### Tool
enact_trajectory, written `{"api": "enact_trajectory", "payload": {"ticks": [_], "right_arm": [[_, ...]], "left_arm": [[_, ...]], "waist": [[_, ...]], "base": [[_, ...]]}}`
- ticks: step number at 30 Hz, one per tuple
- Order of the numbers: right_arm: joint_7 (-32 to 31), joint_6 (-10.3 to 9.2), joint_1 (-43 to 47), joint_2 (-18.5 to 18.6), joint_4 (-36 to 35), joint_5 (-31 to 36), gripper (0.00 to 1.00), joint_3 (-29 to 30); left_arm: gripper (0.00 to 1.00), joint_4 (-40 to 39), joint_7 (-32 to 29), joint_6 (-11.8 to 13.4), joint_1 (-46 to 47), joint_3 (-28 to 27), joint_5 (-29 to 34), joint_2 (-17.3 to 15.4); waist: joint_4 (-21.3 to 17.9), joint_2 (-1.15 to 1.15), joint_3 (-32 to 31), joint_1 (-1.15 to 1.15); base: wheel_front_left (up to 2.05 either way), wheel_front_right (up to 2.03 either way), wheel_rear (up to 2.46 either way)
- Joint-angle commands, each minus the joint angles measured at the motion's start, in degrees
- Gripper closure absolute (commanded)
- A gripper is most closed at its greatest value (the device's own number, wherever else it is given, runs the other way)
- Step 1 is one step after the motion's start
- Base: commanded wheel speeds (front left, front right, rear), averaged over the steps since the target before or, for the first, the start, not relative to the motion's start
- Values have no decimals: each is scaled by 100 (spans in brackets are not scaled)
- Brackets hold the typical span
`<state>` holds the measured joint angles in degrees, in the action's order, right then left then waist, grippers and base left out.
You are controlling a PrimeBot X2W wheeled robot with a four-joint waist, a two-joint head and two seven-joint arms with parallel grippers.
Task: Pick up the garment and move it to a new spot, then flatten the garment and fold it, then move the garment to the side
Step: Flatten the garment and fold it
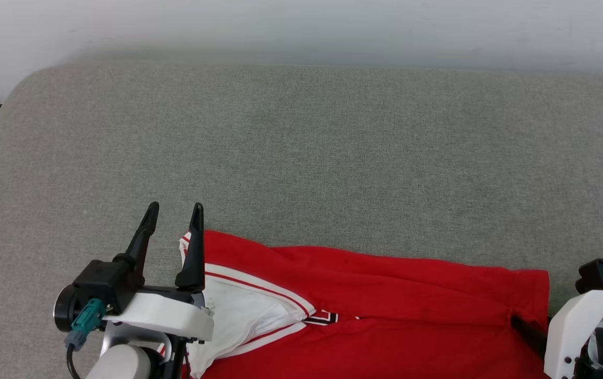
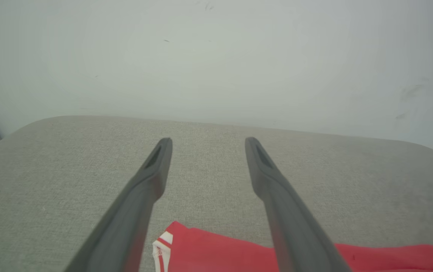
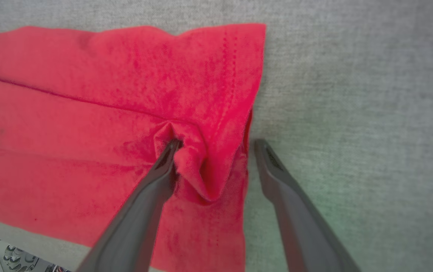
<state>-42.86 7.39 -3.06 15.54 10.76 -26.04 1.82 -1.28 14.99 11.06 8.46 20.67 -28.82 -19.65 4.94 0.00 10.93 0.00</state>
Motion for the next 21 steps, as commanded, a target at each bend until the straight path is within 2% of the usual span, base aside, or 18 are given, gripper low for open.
{"api": "enact_trajectory", "payload": {"ticks": [1,2,3,13,21], "right_arm": [[-156,17,143,-198,253,-70,15,-240],[-165,18,131,-210,275,-115,85,-274],[-171,18,98,-210,294,-143,100,-297],[-59,8,-165,167,35,-178,100,-171],[-233,7,-33,270,-203,46,100,452]], "left_arm": [[0,8,24,-15,45,-26,34,7],[0,41,24,-32,39,-20,74,6],[0,54,24,-40,33,-36,90,14],[0,216,22,-77,-212,-103,146,-20],[0,144,-43,54,-471,-197,80,-133]], "waist": [[-2,0,-1,0],[-5,0,-8,0],[-12,0,-28,0],[-148,0,-474,0],[-351,0,-759,0]], "base": [[0,0,0],[0,0,0],[0,0,0],[0,0,0],[0,0,0]]}}
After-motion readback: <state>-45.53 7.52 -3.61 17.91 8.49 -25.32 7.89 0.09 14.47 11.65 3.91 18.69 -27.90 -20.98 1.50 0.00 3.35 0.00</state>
